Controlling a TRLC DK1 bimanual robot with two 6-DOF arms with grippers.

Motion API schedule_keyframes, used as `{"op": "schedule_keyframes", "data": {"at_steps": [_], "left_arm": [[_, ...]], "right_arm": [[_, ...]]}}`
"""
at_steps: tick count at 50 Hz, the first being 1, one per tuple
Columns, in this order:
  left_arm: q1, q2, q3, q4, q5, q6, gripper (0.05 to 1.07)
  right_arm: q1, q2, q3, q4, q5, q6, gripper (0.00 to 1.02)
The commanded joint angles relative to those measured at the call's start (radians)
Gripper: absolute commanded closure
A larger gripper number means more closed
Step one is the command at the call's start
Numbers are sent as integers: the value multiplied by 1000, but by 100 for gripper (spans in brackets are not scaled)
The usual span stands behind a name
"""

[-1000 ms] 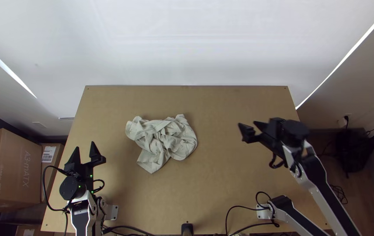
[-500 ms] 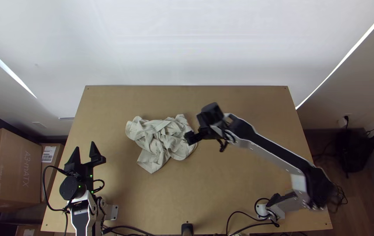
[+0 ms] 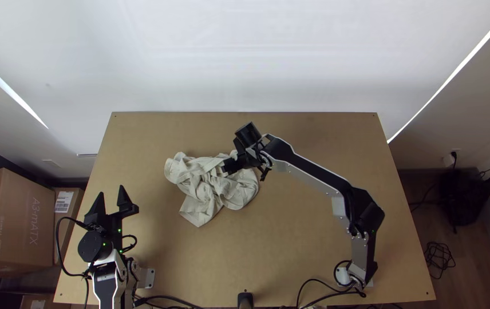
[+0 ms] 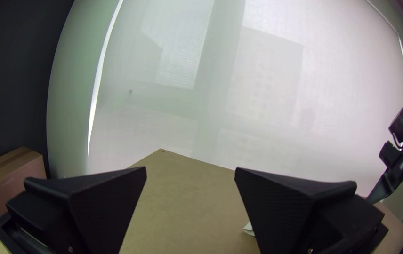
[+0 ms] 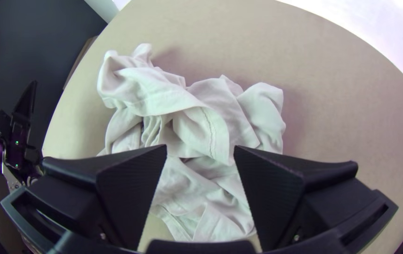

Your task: Fold the t-shirt

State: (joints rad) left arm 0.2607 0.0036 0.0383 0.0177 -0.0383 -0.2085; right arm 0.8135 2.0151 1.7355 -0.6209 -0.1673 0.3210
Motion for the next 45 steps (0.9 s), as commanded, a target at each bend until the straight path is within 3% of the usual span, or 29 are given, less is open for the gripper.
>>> {"op": "schedule_keyframes", "data": {"at_steps": [1, 17, 19, 21, 22, 31, 45], "left_arm": [[-3, -4, -37, -15, -12, 6, 10], [-3, -4, -35, -15, -12, 6, 10], [-3, -4, -37, -15, -12, 6, 10], [-3, -4, -37, -15, -12, 6, 10], [-3, -4, -35, -15, -12, 6, 10], [-3, -4, -35, -15, -12, 6, 10], [-3, -4, -37, -15, -12, 6, 10]], "right_arm": [[-4, 66, 38, -5, 6, 15, 54], [-7, 142, 62, -3, 6, 4, 57], [-7, 152, 72, -3, 6, 3, 73], [-8, 168, 93, -2, 8, 3, 98], [-10, 174, 102, -3, 8, 4, 100], [-23, 135, 176, 4, 46, 13, 100], [-117, 240, 569, 16, 52, 55, 100]]}}
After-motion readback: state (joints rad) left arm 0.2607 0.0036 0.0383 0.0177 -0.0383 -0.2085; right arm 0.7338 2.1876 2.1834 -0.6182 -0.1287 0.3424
